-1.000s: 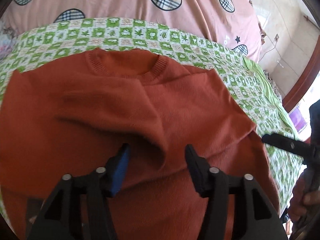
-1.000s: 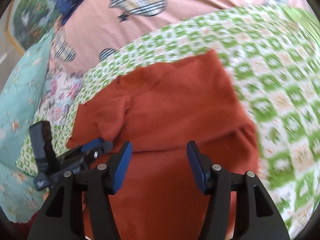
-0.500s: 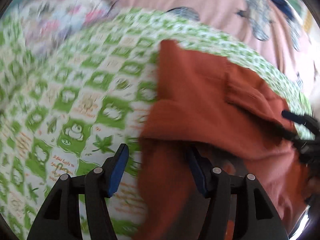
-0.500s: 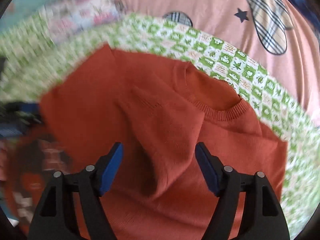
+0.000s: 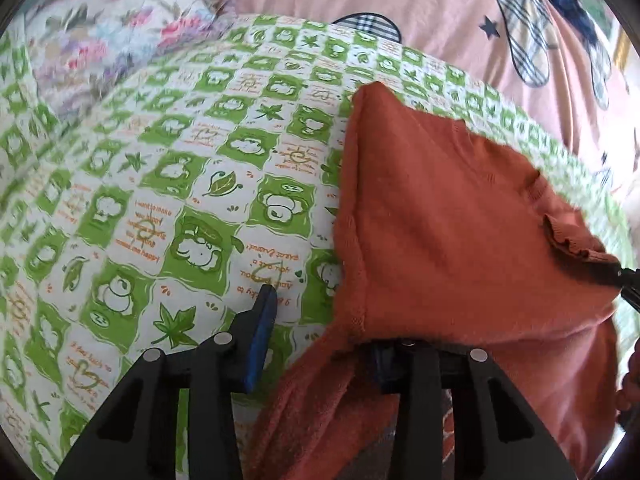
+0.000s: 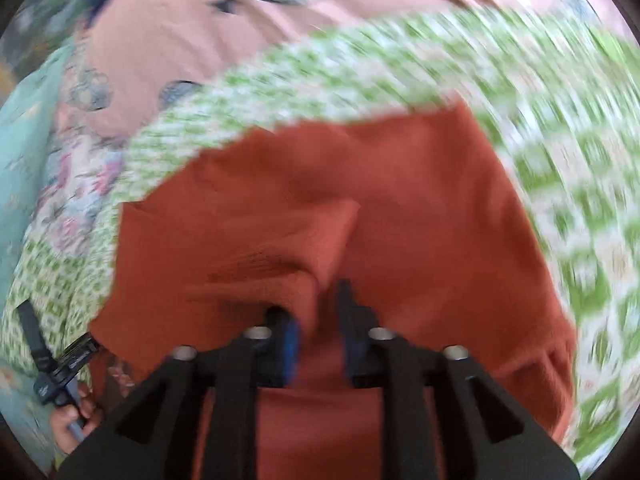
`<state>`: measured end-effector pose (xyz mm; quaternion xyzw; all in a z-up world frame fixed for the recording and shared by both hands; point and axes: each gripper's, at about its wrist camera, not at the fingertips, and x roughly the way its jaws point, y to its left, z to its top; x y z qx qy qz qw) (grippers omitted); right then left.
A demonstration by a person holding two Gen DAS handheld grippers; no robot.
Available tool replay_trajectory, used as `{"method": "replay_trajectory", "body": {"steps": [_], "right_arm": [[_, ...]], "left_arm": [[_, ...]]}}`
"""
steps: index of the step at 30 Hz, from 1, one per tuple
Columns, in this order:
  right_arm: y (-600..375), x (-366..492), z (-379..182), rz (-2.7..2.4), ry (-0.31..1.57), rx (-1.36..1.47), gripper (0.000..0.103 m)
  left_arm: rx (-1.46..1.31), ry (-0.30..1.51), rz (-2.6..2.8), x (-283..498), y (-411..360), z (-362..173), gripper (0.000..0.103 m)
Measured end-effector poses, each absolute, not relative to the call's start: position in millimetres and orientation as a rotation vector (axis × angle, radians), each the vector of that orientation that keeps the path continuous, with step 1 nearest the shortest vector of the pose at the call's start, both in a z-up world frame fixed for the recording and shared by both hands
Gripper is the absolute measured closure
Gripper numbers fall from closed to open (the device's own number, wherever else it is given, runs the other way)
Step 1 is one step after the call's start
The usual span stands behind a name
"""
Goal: Fold small clothes
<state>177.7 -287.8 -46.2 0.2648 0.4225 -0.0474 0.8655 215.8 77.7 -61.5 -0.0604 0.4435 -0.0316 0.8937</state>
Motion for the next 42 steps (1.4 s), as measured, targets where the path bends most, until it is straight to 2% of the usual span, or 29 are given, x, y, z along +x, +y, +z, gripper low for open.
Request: {"method": "replay_trajectory", "body": {"steps": [2, 11, 21, 22, 23, 24, 25, 26, 27, 30, 35, 42], "right_arm": [[-297.7, 168.3, -57.1, -0.124, 0.87, 0.613, 0.054], [-312.9, 153.0, -45.7, -0.221, 0.752, 0.641, 0.041], [-329.5, 128.3, -52.3, -0.265, 0.719, 0.75, 0.041], [-328.5, 128.4, -50.5, -0.259, 0.715, 0.745, 0.042], [-327.0, 129.5, -48.4, -0.254, 0.714, 0.733, 0.047], [-325.5, 131.3, -47.0, -0.243, 0.716, 0.719, 0.061], [-324.0, 134.4, -46.8, -0.227, 0.726, 0.707, 0.07], [-322.7, 135.1, -47.2, -0.221, 0.735, 0.703, 0.084], [-321.7, 136.1, -46.5, -0.221, 0.74, 0.693, 0.092], [-322.2, 132.0, -42.9, -0.242, 0.722, 0.66, 0.093], [-335.0, 129.8, -66.1, -0.248, 0.812, 0.725, 0.093], [-340.9, 100.7, -46.7, -0.273, 0.775, 0.679, 0.083]], "left_arm": [[-0.124, 0.915, -0.06, 215.8, 75.1, -60.4, 0.067], [-0.43, 0.897, -0.089, 208.7, 125.4, -66.6, 0.065], [-0.541, 0.883, -0.118, 203.8, 137.8, -69.6, 0.065], [-0.555, 0.881, -0.12, 202.4, 140.3, -71.1, 0.065], [-0.573, 0.881, -0.127, 201.8, 142.9, -72.0, 0.065], [-0.58, 0.88, -0.128, 201.2, 143.7, -72.6, 0.065], [-0.584, 0.88, -0.128, 200.8, 144.1, -72.7, 0.065], [-0.588, 0.88, -0.128, 200.6, 144.5, -72.8, 0.065], [-0.597, 0.881, -0.129, 200.1, 145.7, -73.2, 0.065], [-0.66, 0.883, -0.139, 199.7, 152.6, -76.6, 0.065], [-0.748, 0.883, -0.158, 199.3, 160.5, -81.9, 0.065], [-0.682, 0.931, -0.179, 185.7, 163.7, -74.9, 0.065]]}}
